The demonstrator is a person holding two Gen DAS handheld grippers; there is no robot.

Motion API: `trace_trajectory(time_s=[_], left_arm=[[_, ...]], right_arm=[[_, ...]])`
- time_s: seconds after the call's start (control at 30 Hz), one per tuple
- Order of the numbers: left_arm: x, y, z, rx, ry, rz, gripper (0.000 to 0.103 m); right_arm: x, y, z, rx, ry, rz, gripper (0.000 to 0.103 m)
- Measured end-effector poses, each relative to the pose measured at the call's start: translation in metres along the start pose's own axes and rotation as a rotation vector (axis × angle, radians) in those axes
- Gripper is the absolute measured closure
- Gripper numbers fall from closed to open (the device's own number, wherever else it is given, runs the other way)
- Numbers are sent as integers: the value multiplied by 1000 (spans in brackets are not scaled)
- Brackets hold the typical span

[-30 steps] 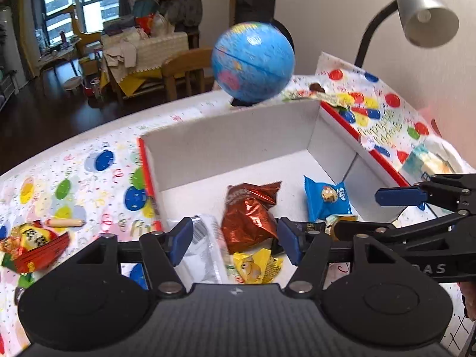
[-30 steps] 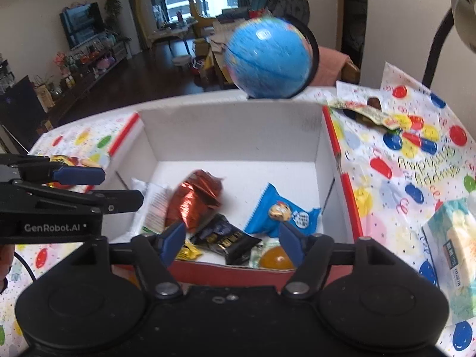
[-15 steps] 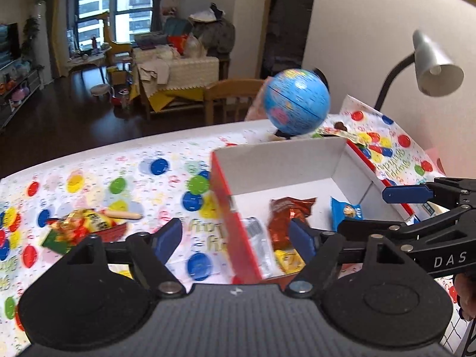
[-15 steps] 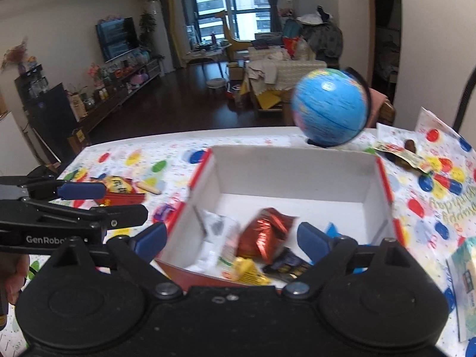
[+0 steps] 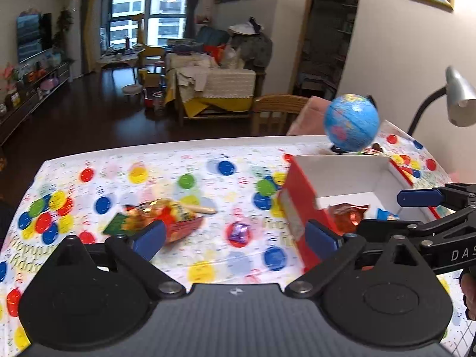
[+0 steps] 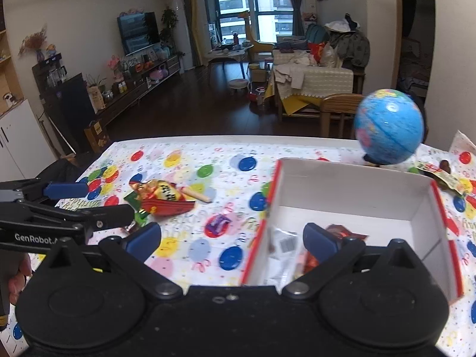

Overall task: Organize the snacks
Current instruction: 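Move both tools back over the remaining snacks on the table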

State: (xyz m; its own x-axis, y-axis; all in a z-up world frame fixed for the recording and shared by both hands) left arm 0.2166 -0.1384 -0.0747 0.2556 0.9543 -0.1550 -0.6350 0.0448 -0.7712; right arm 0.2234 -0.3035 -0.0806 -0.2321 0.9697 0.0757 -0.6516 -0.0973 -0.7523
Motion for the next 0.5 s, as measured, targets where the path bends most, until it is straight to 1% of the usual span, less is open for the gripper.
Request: trace_trajectory(time_s=[0.23, 0.5], left_arm=[[53, 13, 3, 15, -43, 39, 3], [102, 32, -14, 57, -84, 81, 3]], right_arm=[[34, 1, -25, 33, 5, 19, 1], [56, 8, -65, 84, 15, 20, 1]])
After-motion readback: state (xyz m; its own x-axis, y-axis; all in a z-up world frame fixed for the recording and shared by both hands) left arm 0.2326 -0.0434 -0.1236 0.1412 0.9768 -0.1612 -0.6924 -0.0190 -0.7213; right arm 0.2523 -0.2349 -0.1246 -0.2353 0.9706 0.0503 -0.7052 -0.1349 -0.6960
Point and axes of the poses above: each gripper's, at about its wrist camera, not at the fingertips, and z roughly against the way its jaws point, x to its left, y to its underside, the point moved 10 cm from there along -z, roughly the way its jaws point, and after that the axes turned 3 degrees about y, right-handed, at the moved point
